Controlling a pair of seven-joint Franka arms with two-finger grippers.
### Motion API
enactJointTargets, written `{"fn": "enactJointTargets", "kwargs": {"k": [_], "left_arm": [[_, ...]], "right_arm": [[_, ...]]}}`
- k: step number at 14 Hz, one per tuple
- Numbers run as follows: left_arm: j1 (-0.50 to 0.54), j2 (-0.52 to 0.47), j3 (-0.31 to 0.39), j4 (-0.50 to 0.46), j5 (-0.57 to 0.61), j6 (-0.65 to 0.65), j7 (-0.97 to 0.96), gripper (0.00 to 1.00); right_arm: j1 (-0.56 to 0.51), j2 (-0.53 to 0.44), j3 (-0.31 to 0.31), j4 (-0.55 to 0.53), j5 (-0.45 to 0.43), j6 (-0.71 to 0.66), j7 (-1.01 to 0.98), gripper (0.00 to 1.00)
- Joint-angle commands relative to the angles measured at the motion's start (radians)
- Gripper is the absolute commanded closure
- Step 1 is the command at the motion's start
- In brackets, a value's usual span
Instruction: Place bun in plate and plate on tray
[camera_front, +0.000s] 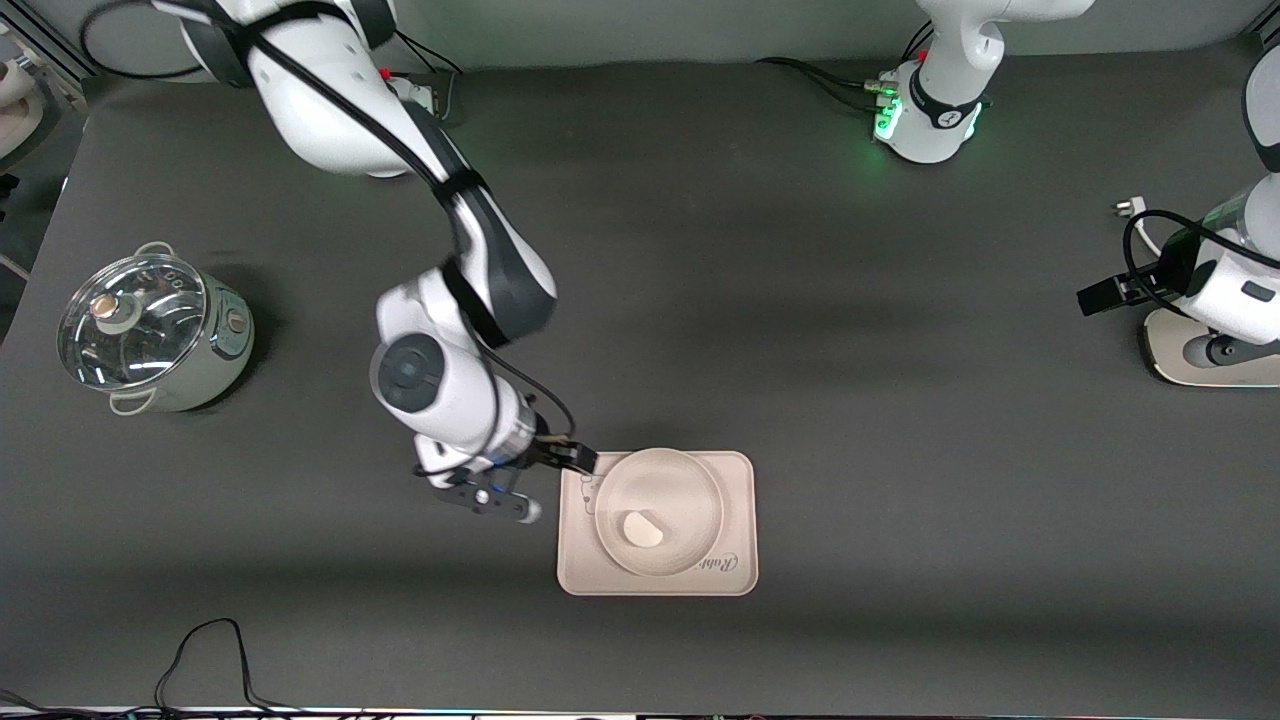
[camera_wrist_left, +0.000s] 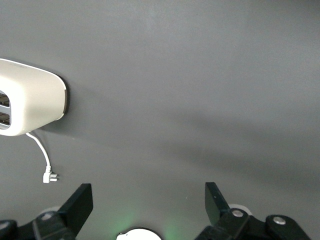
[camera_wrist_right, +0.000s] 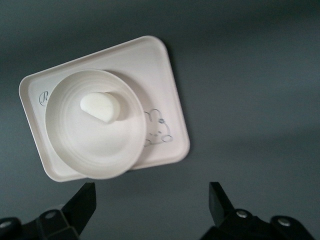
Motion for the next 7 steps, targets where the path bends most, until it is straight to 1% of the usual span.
{"fn": "enactJointTargets", "kwargs": {"k": [1, 2, 4, 5, 7], "left_arm": [[-0.015, -0.013, 0.012, 0.011, -0.006, -0.026, 0.006, 0.00], [-0.015, -0.017, 0.012, 0.011, -0.006, -0.027, 0.009, 0.00], [-0.015, -0.020, -0.003, 0.010, -0.006, -0.015, 0.013, 0.00], [-0.015, -0.019, -0.003, 0.008, -0.006, -0.009, 0.015, 0.00], [-0.015, -0.040, -0.004, 0.005, -0.008, -0.004, 0.015, 0.00]], "right_arm": [[-0.052, -0.219, 0.012, -0.135, -0.048, -0.128, -0.025, 0.00], [-0.089, -0.300, 0.023, -0.192, -0.048, -0.165, -0.063, 0.00], [-0.173, -0.459, 0.037, -0.291, -0.052, -0.248, -0.217, 0.00], [-0.219, -0.521, 0.037, -0.315, -0.054, -0.300, -0.288, 0.00], [-0.312, -0.601, 0.038, -0.326, -0.112, -0.397, -0.460, 0.00]]}}
